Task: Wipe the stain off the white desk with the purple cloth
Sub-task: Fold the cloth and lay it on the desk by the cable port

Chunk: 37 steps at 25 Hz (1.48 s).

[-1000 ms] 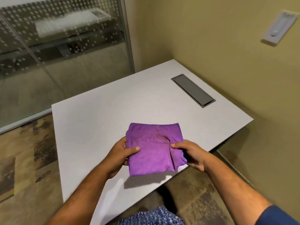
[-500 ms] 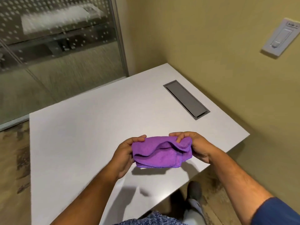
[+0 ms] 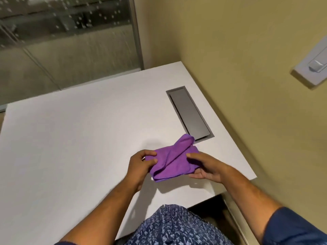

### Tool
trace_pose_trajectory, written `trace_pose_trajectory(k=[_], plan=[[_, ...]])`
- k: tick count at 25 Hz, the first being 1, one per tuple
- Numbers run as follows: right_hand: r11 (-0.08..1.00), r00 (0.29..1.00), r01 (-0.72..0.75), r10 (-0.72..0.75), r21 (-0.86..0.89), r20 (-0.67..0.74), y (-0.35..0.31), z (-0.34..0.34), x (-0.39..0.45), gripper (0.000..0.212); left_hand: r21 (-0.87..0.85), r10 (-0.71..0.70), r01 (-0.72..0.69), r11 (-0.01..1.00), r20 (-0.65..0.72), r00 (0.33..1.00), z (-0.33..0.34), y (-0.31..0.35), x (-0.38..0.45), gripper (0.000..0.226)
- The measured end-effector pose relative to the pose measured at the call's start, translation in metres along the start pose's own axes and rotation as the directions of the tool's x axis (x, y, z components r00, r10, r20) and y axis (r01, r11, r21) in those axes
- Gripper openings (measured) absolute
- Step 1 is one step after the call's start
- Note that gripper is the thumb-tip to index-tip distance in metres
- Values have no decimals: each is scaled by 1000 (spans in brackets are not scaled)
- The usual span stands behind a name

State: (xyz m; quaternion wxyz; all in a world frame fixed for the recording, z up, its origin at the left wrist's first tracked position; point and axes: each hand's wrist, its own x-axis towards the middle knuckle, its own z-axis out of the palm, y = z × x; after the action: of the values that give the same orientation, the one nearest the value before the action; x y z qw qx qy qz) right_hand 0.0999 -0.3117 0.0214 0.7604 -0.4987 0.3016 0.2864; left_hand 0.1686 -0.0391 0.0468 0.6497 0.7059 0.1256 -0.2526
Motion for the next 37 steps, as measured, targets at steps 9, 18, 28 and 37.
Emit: trace_pose_trajectory(k=[9,18,28,37], plan=[[916,981,97,-153,388,116,-16,-44,4,77,374,380,-477,795,304,873,31,35,-16,62],[962,990,84,-52,-260,130,-25,-55,6,64,355,257,-269,895,83,963,42,27,-10,51],[957,912,159,-236,-244,-335,-17,-58,43,54,388,-403,260,884,350,846,127,-67,8,42],[663,830,201,-507,-721,-234,-25,-49,85,68,579,-432,247,777,206,878,146,-87,28,62]])
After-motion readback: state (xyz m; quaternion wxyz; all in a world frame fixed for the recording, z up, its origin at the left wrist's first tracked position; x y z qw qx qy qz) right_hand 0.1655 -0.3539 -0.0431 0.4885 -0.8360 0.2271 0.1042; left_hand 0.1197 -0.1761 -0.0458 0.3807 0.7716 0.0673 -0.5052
